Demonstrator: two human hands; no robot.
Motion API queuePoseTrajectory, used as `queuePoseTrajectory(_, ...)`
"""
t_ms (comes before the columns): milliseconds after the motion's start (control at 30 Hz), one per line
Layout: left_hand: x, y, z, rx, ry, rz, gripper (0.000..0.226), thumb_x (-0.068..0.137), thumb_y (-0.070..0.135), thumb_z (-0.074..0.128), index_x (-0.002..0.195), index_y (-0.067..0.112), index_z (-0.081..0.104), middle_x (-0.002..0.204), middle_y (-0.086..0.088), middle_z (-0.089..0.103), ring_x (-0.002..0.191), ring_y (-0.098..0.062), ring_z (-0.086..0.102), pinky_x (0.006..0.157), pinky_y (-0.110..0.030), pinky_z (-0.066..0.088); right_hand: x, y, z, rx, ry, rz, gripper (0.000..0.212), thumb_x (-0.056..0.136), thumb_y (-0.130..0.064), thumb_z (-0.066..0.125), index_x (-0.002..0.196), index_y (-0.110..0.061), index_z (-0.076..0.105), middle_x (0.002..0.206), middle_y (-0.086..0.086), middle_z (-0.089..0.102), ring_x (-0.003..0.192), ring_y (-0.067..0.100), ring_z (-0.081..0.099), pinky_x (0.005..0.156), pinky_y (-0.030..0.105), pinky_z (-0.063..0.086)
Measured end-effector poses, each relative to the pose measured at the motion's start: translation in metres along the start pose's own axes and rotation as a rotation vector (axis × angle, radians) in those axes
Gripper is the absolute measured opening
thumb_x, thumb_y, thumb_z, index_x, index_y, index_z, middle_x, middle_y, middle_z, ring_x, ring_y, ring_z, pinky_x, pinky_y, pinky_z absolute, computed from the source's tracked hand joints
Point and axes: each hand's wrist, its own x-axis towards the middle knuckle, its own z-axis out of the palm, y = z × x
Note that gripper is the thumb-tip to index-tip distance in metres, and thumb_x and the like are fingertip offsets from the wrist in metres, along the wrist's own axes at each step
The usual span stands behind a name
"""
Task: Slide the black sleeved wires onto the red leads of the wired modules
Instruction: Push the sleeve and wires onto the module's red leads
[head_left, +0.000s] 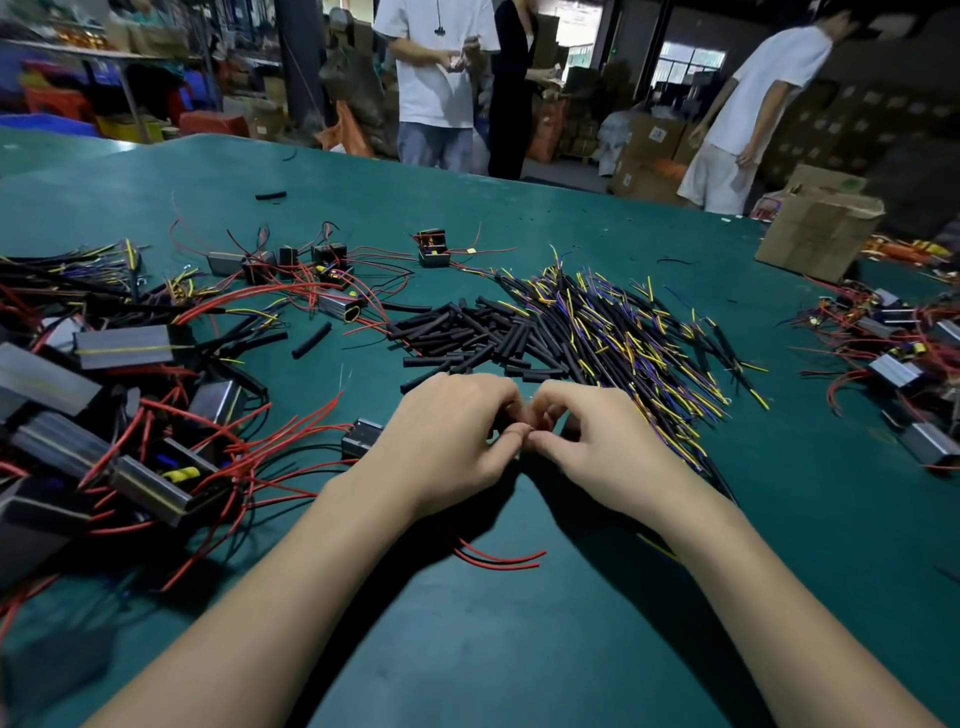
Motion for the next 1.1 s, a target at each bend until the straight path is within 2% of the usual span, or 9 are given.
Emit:
queuePoseTrajectory(133,0.0,-0.002,0.001,0.045,-0.006,0.064,0.009,0.089,0.029,0.057,0.092,0.022,0.061,0.092,0.006,0.065,0.09,-0.016,0.058,0.075,-0.029,0.038,0.0,-0.002,-0.001,-0.018,-0.109,0.014,0.017,0.086,-0.021,0.068,0.079,-0.023,0.053,0.077,-0.005,0.057,0.048,-0.008,0.046,0.05,0.009,0.034)
queuePoseTrajectory(267,0.001,-0.002,0.0,0.0,0.003,0.163,0.005,0.089,0.02,0.06,0.086,0.016,0.062,0.085,0.004,0.063,0.084,-0.018,0.057,0.073,-0.038,0.043,-0.004,0.0,-0.014,0.11,-0.266,0.074,0.01,0.093,-0.025,0.06,0.087,-0.017,0.061,0.073,0.001,0.06,0.034,0.009,0.052,0.042,0.019,0.039)
queuePoseTrajectory(367,0.001,0.0,0.001,-0.009,0.021,0.209,0.007,0.089,0.018,0.058,0.084,0.015,0.061,0.082,0.003,0.061,0.079,-0.017,0.054,0.069,-0.039,0.043,-0.007,0.003,-0.023,0.333,-0.348,0.153,0.012,0.095,-0.02,0.056,0.083,-0.017,0.058,0.066,0.01,0.055,0.033,0.014,0.053,0.039,0.017,0.04)
queuePoseTrajectory(500,0.001,0.001,0.002,-0.002,0.017,0.239,0.005,0.087,0.016,0.06,0.083,0.015,0.061,0.08,0.003,0.061,0.079,-0.02,0.056,0.068,-0.04,0.044,-0.007,0.005,-0.023,0.308,-0.326,0.17,0.015,0.091,-0.021,0.063,0.078,-0.017,0.057,0.059,0.004,0.054,0.037,0.016,0.049,0.038,0.02,0.04)
queuePoseTrajectory(600,0.001,0.0,0.003,-0.011,0.004,0.233,0.006,0.088,0.018,0.059,0.082,0.016,0.061,0.08,0.003,0.061,0.079,-0.02,0.057,0.069,-0.042,0.046,-0.005,0.006,-0.021,0.278,-0.264,0.183,0.015,0.085,-0.023,0.071,0.074,-0.02,0.061,0.052,-0.008,0.055,0.036,0.0,0.045,0.039,0.016,0.037)
queuePoseTrajectory(700,0.0,0.0,0.004,-0.023,-0.012,0.23,0.005,0.086,0.017,0.06,0.083,0.015,0.063,0.081,0.002,0.062,0.08,-0.021,0.057,0.07,-0.042,0.047,-0.003,0.008,-0.019,0.268,-0.259,0.209,0.016,0.081,-0.025,0.075,0.07,-0.022,0.063,0.052,-0.009,0.056,0.04,0.002,0.043,0.043,0.019,0.038)
queuePoseTrajectory(800,0.001,0.001,0.005,-0.024,-0.023,0.23,0.004,0.086,0.015,0.061,0.084,0.015,0.064,0.082,0.002,0.063,0.082,-0.022,0.058,0.071,-0.042,0.046,-0.003,0.01,-0.022,0.324,-0.31,0.27,0.015,0.081,-0.026,0.075,0.071,-0.021,0.065,0.058,-0.002,0.057,0.048,0.011,0.045,0.046,0.021,0.039)
queuePoseTrajectory(933,0.002,0.001,0.005,-0.022,0.001,0.23,0.006,0.087,0.012,0.06,0.085,0.016,0.065,0.083,0.003,0.062,0.083,-0.021,0.057,0.072,-0.042,0.046,-0.007,0.013,-0.031,0.5,-0.376,0.286,0.016,0.09,-0.018,0.064,0.075,-0.018,0.072,0.054,-0.007,0.057,0.048,0.003,0.049,0.044,0.015,0.039)
queuePoseTrajectory(1100,0.002,0.0,0.005,-0.019,-0.041,0.224,0.007,0.087,0.014,0.059,0.087,0.016,0.066,0.085,0.002,0.063,0.087,-0.021,0.057,0.074,-0.041,0.046,-0.004,0.011,-0.026,0.211,-0.304,0.222,0.018,0.086,-0.026,0.066,0.069,-0.028,0.07,0.053,-0.009,0.058,0.046,0.006,0.046,0.049,0.025,0.039)
